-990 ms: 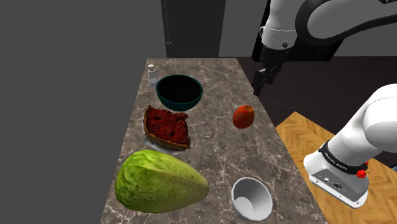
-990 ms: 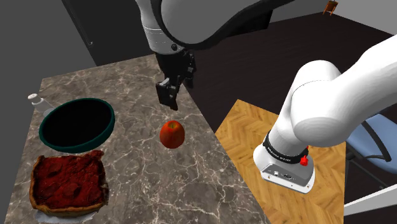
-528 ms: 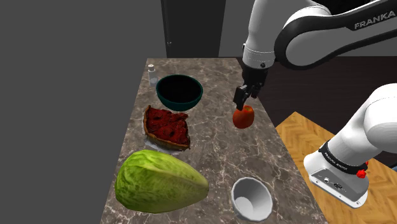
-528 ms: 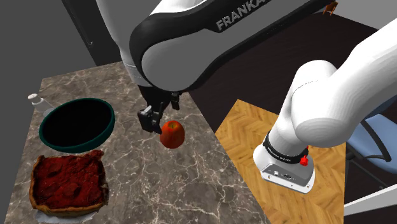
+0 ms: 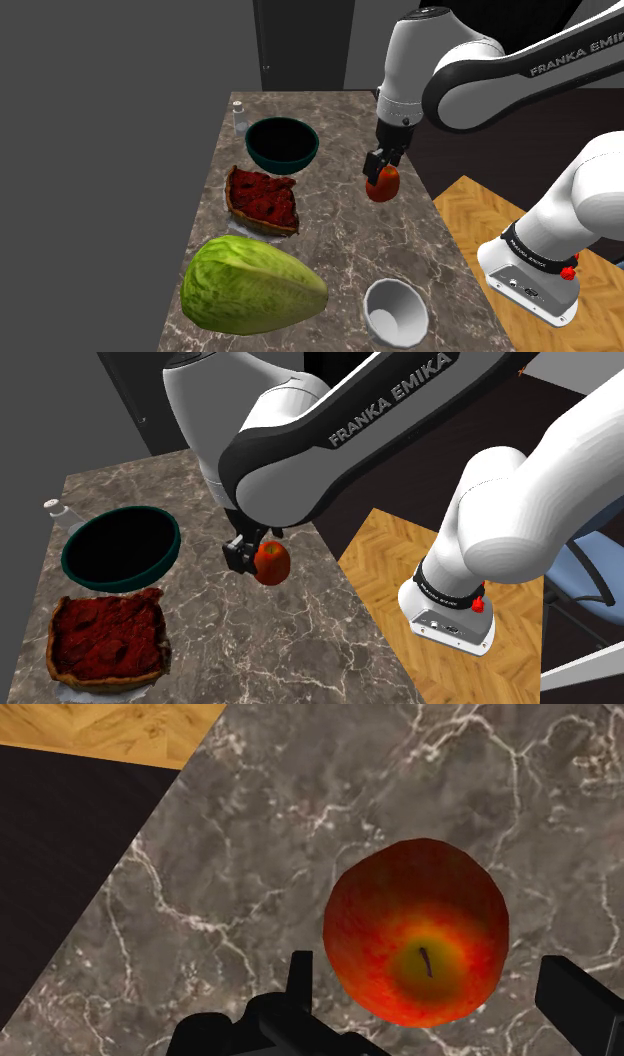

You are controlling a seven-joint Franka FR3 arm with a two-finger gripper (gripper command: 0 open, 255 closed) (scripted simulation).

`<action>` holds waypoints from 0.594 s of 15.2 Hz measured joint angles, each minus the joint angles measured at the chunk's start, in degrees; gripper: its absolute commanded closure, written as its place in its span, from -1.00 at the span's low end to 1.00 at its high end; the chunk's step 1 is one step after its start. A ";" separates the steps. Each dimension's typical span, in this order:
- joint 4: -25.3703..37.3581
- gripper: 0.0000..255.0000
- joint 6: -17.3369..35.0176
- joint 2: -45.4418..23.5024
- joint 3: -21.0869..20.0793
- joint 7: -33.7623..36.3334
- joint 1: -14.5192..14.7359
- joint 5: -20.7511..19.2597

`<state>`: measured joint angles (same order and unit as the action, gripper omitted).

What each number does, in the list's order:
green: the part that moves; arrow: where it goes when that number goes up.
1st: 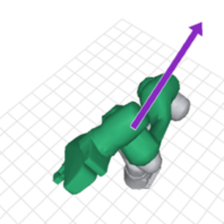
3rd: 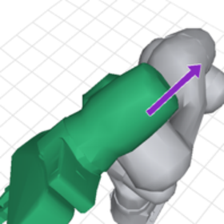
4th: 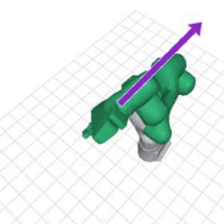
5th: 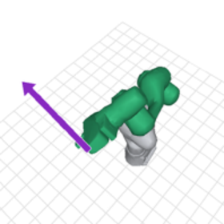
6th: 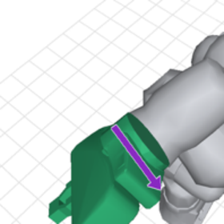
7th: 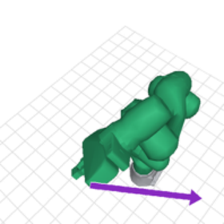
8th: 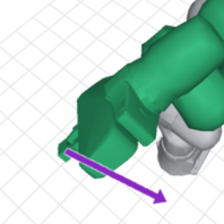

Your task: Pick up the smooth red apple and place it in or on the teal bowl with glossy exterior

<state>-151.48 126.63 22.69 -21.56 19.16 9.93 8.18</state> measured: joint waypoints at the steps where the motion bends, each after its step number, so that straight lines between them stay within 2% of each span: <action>1: -0.01 -1.00 0.11 -0.08 -0.01 0.01 -0.02 -0.02; 5: -0.05 -1.00 0.23 -0.15 -0.02 0.01 -0.03 -0.03; 6: -0.05 1.00 0.23 -0.15 -0.02 0.01 -0.03 -0.03; 9: -0.02 1.00 0.22 -0.11 -0.01 0.00 -0.03 -0.03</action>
<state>-151.50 126.85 22.58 -21.57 19.16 9.90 8.15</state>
